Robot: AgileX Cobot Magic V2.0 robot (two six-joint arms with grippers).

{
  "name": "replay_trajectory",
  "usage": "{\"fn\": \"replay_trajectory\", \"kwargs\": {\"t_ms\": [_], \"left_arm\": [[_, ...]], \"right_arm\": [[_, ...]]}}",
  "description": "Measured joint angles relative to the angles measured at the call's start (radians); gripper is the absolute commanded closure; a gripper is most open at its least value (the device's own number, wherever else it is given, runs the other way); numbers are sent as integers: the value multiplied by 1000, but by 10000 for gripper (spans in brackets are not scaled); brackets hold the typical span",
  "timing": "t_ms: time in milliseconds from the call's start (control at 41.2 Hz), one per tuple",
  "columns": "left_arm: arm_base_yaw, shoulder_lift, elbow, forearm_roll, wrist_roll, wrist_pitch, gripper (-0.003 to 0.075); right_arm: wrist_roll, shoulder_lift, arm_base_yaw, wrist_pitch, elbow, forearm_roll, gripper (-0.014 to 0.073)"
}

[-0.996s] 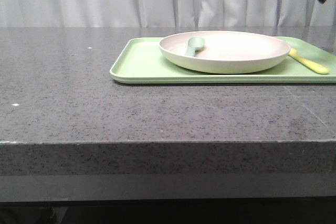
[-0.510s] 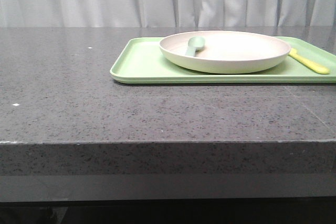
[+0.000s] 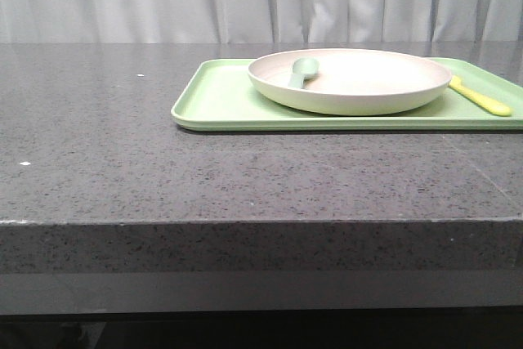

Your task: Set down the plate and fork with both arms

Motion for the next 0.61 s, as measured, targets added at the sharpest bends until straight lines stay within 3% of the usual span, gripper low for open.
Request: {"fn": "replay_trajectory", "kwargs": {"t_ms": [243, 607], "left_arm": [[0, 0, 0, 0, 0, 0, 738], [0, 0, 0, 0, 0, 0, 738]], "right_arm": [[0, -216, 0, -2, 67, 0, 658], [0, -249, 0, -2, 67, 0, 658]]}}
